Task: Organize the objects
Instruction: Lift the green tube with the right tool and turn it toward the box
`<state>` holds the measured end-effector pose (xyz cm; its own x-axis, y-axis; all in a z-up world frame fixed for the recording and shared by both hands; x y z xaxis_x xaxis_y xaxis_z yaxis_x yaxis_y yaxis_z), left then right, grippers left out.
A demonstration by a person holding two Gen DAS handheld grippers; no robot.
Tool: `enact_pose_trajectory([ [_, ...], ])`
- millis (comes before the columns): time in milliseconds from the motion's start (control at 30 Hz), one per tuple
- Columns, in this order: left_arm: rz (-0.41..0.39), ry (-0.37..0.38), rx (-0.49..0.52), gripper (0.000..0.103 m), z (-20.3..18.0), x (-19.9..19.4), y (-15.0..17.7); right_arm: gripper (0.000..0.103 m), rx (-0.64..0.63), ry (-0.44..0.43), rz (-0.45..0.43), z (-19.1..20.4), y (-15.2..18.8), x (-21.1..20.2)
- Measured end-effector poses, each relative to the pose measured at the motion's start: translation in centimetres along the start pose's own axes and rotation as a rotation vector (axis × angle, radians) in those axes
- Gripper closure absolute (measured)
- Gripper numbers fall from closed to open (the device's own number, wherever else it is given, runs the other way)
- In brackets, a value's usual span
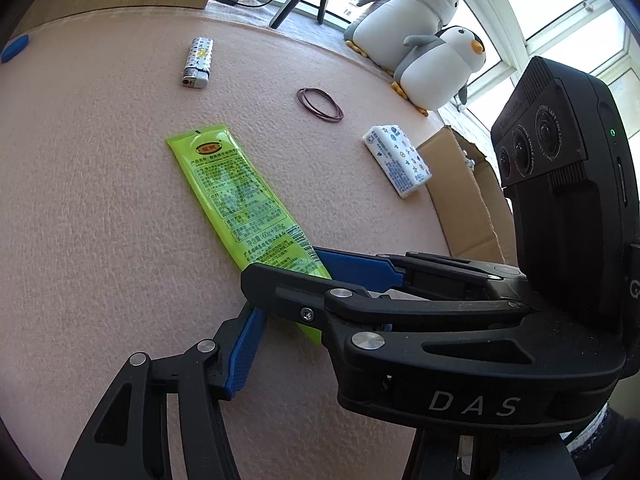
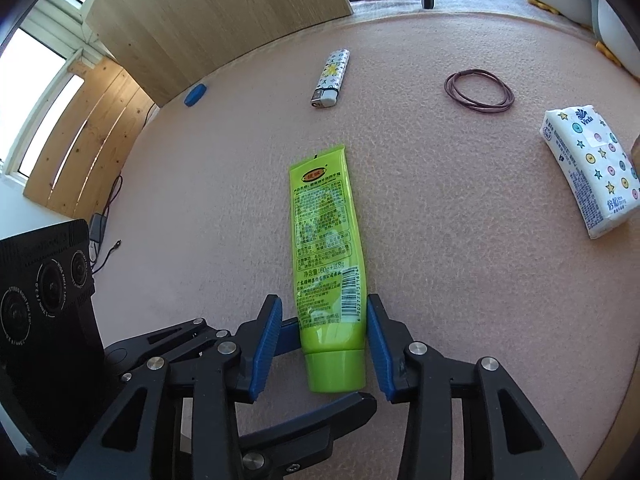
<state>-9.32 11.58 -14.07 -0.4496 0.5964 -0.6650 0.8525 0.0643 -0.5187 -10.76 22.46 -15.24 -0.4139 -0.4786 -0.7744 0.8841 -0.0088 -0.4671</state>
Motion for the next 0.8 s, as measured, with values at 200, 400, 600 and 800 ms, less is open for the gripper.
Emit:
enact_pose_trajectory([
  [200, -0.027, 0.018, 0.032, 0.047, -2.2, -0.8, -0.2, 0.072, 0.013, -0.017, -0.039, -0.3, -0.3, -2.1],
  [400, -0.006, 0.021, 0.065, 0.050, -3.9, 0.3, 0.4, 0.074, 0.038, -0.026, -0.028, -1.0, 0.3, -2.7],
  [600, 0.002, 0.022, 0.099, 0.051, -5.0, 0.6, 1.3, 0.074, 0.074, -0.043, -0.046, -1.7, 1.1, -3.7],
  [800, -0.016, 0.025, 0.175, 0.053, -7.3, -0.2, 0.8, 0.075, 0.048, -0.014, -0.121, -1.7, 1.1, -6.1],
])
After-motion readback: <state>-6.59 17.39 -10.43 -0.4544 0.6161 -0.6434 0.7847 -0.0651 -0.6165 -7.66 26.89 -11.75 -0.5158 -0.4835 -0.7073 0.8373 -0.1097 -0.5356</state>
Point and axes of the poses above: each gripper's, at about its wrist camera, not at the fingertips, and x roughly the way its jaws point, z to its left, y to its underside, the point moved 2 cm from there along x, roughly the way its jaws point, and after that the axes turned 12 degrees about -z, right-handed, at the moved point
